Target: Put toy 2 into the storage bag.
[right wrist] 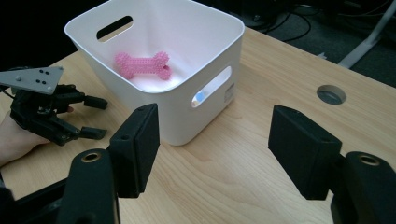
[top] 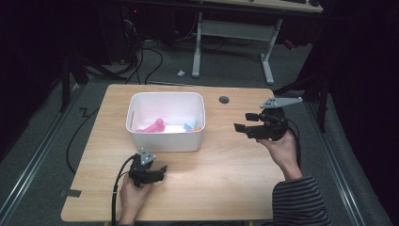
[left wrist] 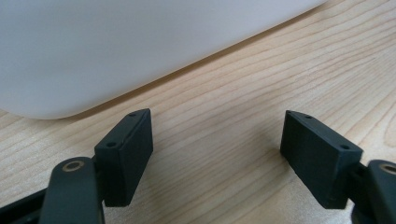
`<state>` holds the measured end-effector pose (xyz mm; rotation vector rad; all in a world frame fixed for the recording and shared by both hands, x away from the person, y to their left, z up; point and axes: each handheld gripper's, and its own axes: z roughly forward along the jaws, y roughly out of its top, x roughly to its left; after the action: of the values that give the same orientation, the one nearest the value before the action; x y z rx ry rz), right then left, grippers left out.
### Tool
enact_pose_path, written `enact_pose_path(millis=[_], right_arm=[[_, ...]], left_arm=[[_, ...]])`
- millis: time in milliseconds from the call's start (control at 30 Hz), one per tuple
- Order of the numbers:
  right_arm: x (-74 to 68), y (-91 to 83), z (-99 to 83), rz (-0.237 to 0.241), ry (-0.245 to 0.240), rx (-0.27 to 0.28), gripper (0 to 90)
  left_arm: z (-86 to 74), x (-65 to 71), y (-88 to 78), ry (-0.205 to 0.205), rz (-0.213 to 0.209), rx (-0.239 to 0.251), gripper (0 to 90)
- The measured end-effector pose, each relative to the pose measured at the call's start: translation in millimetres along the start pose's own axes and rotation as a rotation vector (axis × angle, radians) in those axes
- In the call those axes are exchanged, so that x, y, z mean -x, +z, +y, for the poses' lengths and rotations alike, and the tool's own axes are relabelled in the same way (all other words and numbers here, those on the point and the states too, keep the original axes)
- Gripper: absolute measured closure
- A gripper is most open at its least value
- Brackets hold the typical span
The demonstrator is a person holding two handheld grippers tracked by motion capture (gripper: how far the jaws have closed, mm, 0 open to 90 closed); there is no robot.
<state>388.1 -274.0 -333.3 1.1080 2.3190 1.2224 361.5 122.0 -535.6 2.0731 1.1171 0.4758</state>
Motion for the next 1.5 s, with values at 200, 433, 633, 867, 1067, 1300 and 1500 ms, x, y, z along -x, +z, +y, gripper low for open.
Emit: enact_pose_path(millis=[200,433,633,867,1067,1300,1500], right_arm=[[5.4,-12.7,-11.5,-0.013,0.019,0.013,34.2],[11.6,-22.4,-28.8,-0.034,0.045,0.004,34.1],[13.4,-32.0,-42.1,-0.047,0.066,0.014,34.2],[14.0,-42.2,-53.8,-0.074,0.082,0.033,34.2],[8.4,-50.5,-58.0,-0.079,0.068,0.063,34.4],[8.4,-55.6,-76.4,-0.078,0.099,0.075,34.5],[3.8,-60.1,-86.5,-0.093,0.103,0.090,34.5]], left_arm=[[0.0,-0.2,0.1,-0.002,0.000,0.000,25.8],[0.1,-0.2,0.1,-0.002,0.001,0.001,25.8],[0.1,-0.2,0.1,-0.003,0.002,0.000,25.8],[0.1,-0.2,0.1,-0.003,0.002,0.001,25.8],[0.1,-0.2,0.1,-0.003,0.002,0.000,25.8],[0.1,-0.1,0.2,-0.003,0.002,0.001,25.7],[0.1,-0.1,0.1,-0.002,0.002,0.000,25.7]])
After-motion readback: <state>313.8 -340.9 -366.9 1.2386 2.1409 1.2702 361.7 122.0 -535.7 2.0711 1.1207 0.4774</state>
